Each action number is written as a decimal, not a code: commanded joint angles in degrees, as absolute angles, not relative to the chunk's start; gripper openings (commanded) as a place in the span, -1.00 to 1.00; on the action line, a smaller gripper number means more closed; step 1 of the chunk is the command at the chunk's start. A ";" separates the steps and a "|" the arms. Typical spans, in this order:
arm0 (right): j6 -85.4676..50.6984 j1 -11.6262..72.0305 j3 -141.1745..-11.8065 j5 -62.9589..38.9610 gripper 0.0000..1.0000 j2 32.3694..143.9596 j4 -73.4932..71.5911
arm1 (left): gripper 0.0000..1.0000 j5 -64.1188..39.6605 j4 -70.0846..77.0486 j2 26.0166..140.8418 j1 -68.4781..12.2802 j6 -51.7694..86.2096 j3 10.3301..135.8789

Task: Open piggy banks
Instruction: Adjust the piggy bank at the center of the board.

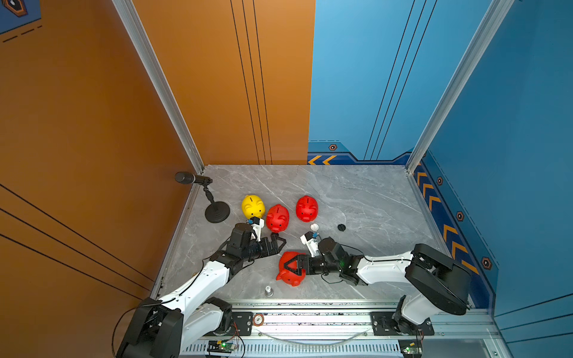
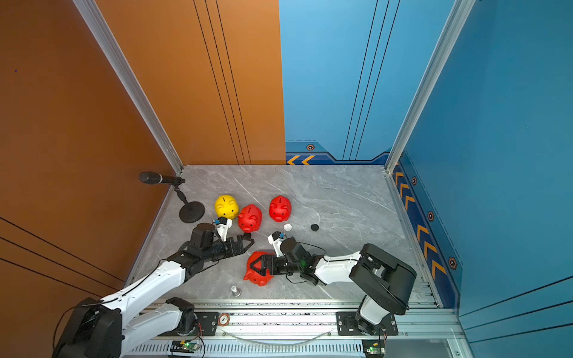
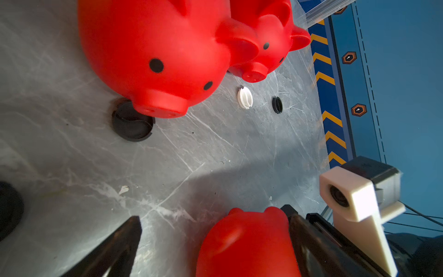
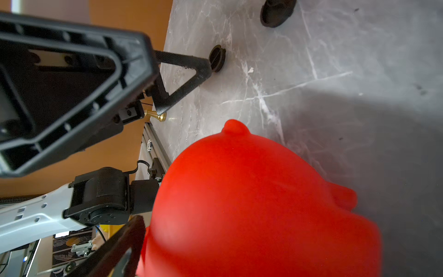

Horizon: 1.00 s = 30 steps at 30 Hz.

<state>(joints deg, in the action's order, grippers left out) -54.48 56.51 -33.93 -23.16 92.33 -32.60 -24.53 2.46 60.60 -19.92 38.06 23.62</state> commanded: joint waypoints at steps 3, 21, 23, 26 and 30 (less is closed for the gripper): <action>-51.84 58.90 -38.22 -19.52 0.83 93.78 -22.73 | 0.96 -23.72 0.38 59.33 -18.87 38.89 22.22; -52.30 48.04 -30.20 -18.64 0.63 93.34 -24.83 | 0.97 -33.31 10.11 61.70 -19.04 42.18 20.97; -53.40 46.85 -28.61 -17.93 0.63 92.76 -26.27 | 0.97 -34.30 11.11 63.01 -20.04 42.49 21.31; -55.68 45.43 -26.26 -17.16 0.63 92.21 -29.24 | 0.97 -35.28 14.33 65.43 -22.05 43.58 21.35; -59.22 43.95 -22.91 -15.33 0.63 91.84 -34.03 | 0.98 -34.83 19.94 69.10 -24.97 45.95 20.93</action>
<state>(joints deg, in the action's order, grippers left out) -56.23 45.15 -27.16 -20.58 90.08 -39.68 -33.23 14.46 67.48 -23.59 43.90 21.87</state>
